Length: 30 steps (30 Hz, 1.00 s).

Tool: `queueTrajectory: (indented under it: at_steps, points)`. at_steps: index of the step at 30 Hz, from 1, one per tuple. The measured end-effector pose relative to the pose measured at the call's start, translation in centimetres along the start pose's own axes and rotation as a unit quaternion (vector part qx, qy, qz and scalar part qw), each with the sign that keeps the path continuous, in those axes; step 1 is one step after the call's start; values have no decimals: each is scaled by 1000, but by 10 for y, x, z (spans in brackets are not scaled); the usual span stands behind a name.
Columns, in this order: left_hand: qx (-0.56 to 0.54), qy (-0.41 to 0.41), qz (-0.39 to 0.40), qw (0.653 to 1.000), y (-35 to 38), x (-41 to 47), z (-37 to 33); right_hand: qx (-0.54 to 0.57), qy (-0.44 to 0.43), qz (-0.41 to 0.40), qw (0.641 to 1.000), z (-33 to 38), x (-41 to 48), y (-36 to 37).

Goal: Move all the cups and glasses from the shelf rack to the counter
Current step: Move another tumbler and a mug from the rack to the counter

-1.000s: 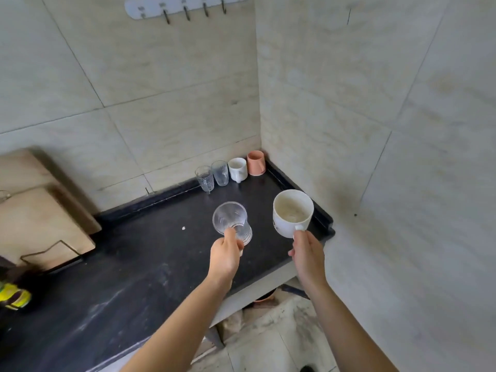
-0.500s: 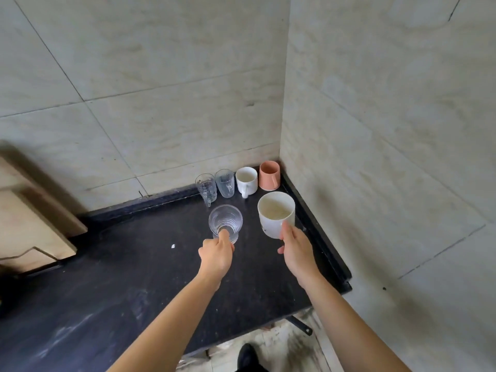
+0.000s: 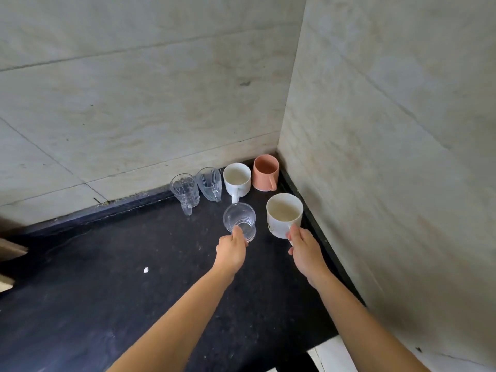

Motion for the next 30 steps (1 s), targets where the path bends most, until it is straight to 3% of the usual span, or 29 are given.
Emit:
queueTrajectory:
  at_steps: [6,11,25,30]
  points:
    - [-14,-44,0,999,37,49,-5,12,16,28,999,-18,63,12]
    - [-14,-23,-23,999,52,77,-15,32,13,38,999,-26,94,22]
    - [12,26,-21,999,62,110,-28,17,45,77,996,-43,114,27]
    - [31,-27,-1,999,60,109,-20,-31,41,62,997,-35,108,21]
Point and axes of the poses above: each hand's wrist, its own x-axis towards the middle knuckle, its own y-axis out of the palm, z = x × y, the point moved 7 cm from there along x, towards the middle knuckle
